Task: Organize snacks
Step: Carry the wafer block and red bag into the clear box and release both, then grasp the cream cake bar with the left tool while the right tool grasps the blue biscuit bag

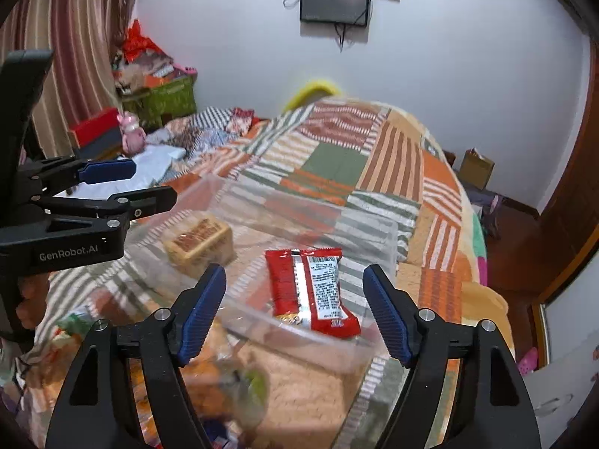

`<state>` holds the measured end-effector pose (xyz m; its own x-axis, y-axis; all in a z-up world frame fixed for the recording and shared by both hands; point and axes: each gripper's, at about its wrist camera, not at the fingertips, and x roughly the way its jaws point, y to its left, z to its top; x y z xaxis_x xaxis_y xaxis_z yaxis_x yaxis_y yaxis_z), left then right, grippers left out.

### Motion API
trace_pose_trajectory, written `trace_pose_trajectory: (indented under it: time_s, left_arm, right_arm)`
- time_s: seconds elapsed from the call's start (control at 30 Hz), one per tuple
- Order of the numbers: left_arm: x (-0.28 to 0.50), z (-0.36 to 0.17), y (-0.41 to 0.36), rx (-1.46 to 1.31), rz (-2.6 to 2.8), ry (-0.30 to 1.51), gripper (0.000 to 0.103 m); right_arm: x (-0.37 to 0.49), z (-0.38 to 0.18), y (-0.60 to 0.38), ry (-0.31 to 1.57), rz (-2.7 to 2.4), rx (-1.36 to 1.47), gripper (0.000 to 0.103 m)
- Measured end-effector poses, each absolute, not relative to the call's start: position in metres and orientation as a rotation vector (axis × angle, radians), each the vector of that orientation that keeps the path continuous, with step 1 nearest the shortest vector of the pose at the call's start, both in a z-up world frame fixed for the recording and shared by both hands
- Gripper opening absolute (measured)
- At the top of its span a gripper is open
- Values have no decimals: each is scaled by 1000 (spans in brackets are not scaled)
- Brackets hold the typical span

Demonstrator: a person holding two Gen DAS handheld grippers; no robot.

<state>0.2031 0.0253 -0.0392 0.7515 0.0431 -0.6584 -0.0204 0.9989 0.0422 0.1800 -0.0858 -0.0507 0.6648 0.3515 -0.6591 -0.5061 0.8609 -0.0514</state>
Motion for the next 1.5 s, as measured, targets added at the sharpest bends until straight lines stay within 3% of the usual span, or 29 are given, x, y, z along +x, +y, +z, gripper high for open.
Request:
trace_pose_trajectory:
  time_s: [0.17, 0.67, 1.1, 1.27, 1.5]
  left_arm:
    - [169, -35, 29, 33, 38, 722, 77]
    - [83, -77, 26, 36, -5, 821, 78]
    - [46, -117, 23, 10, -1, 874, 78]
    - [37, -125, 21, 16, 3, 869, 78]
    - [37, -134, 20, 2, -7, 885, 61]
  right_arm:
    - [149, -41, -94, 655, 498, -219, 82]
    - [93, -71, -105, 701, 481, -199, 82]
    - [89, -123, -114, 846, 440, -187, 83]
    - [92, -131, -113, 875, 452, -146, 92]
    - [93, -140, -106, 903, 488, -137, 96]
